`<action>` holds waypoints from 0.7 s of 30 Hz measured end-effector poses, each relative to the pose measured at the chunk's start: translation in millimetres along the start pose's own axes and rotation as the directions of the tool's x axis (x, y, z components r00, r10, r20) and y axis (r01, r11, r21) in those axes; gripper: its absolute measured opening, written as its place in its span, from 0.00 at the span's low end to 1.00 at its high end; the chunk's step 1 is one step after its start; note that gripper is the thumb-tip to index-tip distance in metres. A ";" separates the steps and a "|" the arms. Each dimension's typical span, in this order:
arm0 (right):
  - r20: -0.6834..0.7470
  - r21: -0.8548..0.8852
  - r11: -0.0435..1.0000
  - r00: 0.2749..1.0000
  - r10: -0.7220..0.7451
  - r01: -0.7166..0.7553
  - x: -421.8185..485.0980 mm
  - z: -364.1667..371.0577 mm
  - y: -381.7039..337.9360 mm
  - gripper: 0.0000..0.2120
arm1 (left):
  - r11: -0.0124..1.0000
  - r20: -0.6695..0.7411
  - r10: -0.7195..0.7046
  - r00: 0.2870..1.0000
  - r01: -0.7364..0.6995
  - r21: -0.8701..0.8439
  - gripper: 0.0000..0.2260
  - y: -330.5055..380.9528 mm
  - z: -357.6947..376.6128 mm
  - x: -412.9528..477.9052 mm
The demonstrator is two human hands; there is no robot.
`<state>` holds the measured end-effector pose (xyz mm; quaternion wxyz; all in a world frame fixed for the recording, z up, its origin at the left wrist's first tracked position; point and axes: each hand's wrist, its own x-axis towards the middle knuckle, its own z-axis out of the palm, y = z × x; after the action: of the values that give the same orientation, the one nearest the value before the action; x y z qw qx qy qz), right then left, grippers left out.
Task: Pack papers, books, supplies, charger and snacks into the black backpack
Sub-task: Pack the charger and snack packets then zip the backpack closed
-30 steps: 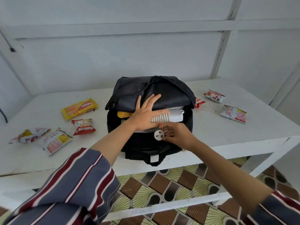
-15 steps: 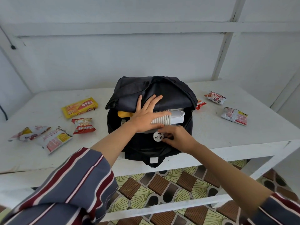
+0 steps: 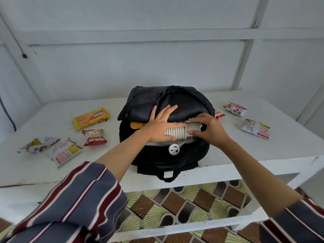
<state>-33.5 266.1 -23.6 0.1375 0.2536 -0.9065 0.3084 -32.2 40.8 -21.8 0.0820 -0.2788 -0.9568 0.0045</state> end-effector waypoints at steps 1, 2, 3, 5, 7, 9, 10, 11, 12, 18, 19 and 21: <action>0.011 -0.019 1.000 1.000 0.000 0.000 2.4 0.2 -0.9 0.20 | 1.000 0.001 -0.002 1.000 0.002 -0.001 0.26 -0.3 0.0 -0.1; 0.023 -0.057 0.998 1.000 0.005 -0.004 4.0 1.3 -1.5 0.20 | 1.000 0.000 -0.003 1.000 0.003 0.002 0.26 -0.2 0.2 -0.4; 0.031 -0.096 0.995 0.999 0.010 -0.007 4.6 2.7 -2.0 0.21 | 1.000 -0.004 -0.004 1.000 0.004 0.008 0.26 0.2 0.7 -0.2; 0.030 -0.120 0.993 0.999 0.013 -0.009 3.5 6.0 -2.3 0.21 | 1.000 -0.025 -0.007 1.000 0.007 0.005 0.26 1.2 2.1 0.1; 0.019 -0.096 0.995 1.000 0.016 -0.014 2.1 8.7 -0.1 0.21 | 1.000 -0.070 -0.002 0.998 0.001 -0.020 0.27 0.8 3.8 -0.3; 0.035 -0.061 0.998 0.999 0.025 -0.023 1.3 10.9 2.8 0.21 | 0.997 -0.162 0.003 0.987 -0.015 -0.073 0.29 -1.1 6.6 -2.8; 0.050 -0.052 0.998 0.998 0.026 -0.024 1.6 11.8 4.2 0.22 | 0.992 -0.219 -0.008 0.976 -0.019 -0.121 0.29 -2.3 7.8 -5.0; 0.065 -0.041 0.999 0.997 0.028 -0.026 1.8 12.9 5.4 0.23 | 0.983 -0.268 -0.030 0.963 -0.020 -0.181 0.29 -3.5 8.6 -7.9; 0.082 -0.025 0.999 0.996 0.045 -0.043 1.6 13.3 5.6 0.24 | 0.971 -0.307 -0.053 0.950 -0.022 -0.236 0.28 -4.9 9.1 -11.4; 0.162 -0.086 0.990 0.979 0.121 -0.108 4.8 13.4 8.4 0.28 | 0.997 -0.405 -0.016 0.914 -0.014 -0.071 0.27 -26.7 11.7 -29.3; 0.180 -0.100 0.990 0.977 0.117 -0.100 6.1 13.1 8.3 0.29 | 0.999 -0.392 -0.012 0.920 -0.007 -0.047 0.28 -29.6 11.2 -30.6; 0.204 -0.112 0.990 0.973 0.104 -0.083 7.9 14.9 9.4 0.29 | 1.000 -0.374 -0.019 0.927 0.011 -0.025 0.30 -31.2 11.2 -31.0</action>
<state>-46.5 260.2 -36.5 0.0393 0.2344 -0.9414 0.2392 -24.8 -1.7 -35.9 0.2600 -0.2681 -0.9257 -0.0600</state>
